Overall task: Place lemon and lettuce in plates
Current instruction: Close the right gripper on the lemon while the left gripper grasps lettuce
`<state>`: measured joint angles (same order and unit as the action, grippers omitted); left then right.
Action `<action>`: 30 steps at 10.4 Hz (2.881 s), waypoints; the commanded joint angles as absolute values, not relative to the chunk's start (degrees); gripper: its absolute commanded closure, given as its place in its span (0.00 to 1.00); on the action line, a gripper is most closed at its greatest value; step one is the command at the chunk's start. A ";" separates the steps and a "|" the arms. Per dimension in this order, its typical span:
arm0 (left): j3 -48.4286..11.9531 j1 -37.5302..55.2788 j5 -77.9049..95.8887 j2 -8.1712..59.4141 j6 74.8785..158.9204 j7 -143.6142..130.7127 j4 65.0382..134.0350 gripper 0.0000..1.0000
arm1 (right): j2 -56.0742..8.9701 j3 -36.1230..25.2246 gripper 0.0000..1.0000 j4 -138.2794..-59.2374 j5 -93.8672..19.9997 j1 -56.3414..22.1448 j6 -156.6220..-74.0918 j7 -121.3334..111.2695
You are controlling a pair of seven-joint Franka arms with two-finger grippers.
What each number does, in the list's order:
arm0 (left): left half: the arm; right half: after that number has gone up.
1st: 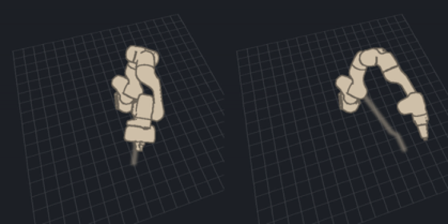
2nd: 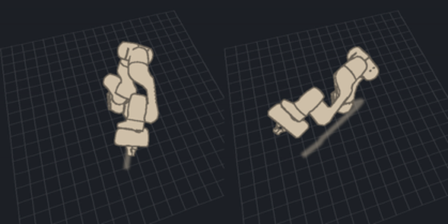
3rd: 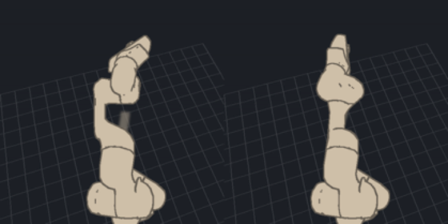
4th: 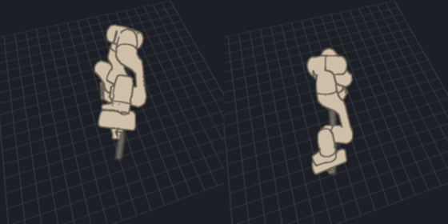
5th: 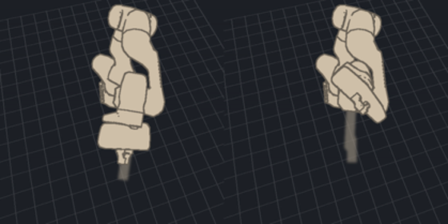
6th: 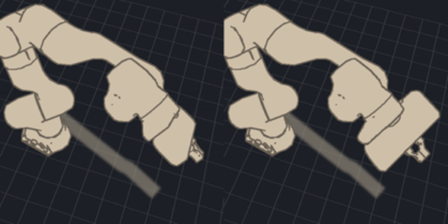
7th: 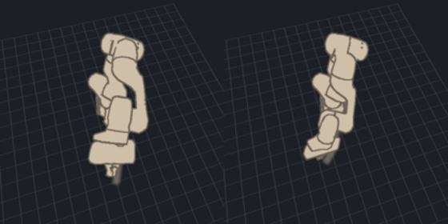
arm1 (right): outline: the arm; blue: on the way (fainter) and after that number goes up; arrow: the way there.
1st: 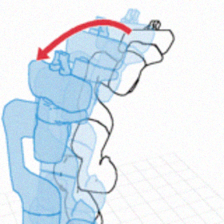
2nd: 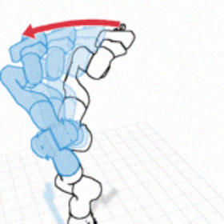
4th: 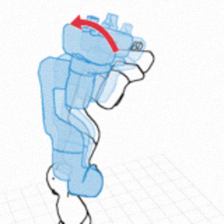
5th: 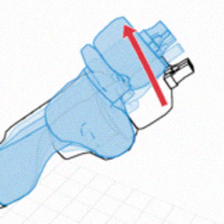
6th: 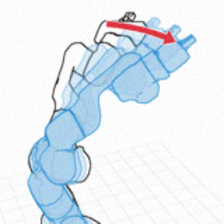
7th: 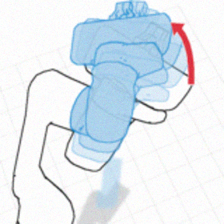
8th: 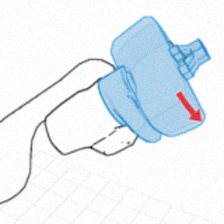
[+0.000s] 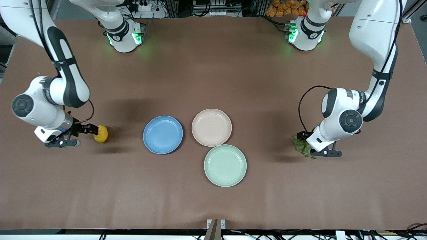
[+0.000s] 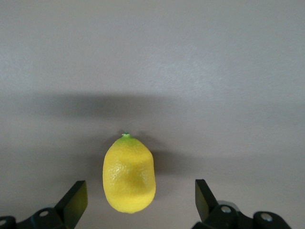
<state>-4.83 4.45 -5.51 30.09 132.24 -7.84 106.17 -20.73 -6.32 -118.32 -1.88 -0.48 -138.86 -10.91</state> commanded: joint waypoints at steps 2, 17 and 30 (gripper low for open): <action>-5.10 3.25 -3.25 33.30 134.20 -7.91 103.63 0.00 | -19.95 -6.42 0.00 -123.47 -2.81 -1.67 -146.05 -11.25; -5.27 4.83 -3.08 37.97 134.56 -8.70 101.16 0.00 | -27.42 -6.50 0.00 -127.53 -3.52 -2.81 -160.93 -11.34; -5.19 6.33 -3.87 39.11 137.90 -8.44 101.34 1.00 | -24.97 -5.71 0.61 -122.37 -3.60 -2.72 -149.55 -11.34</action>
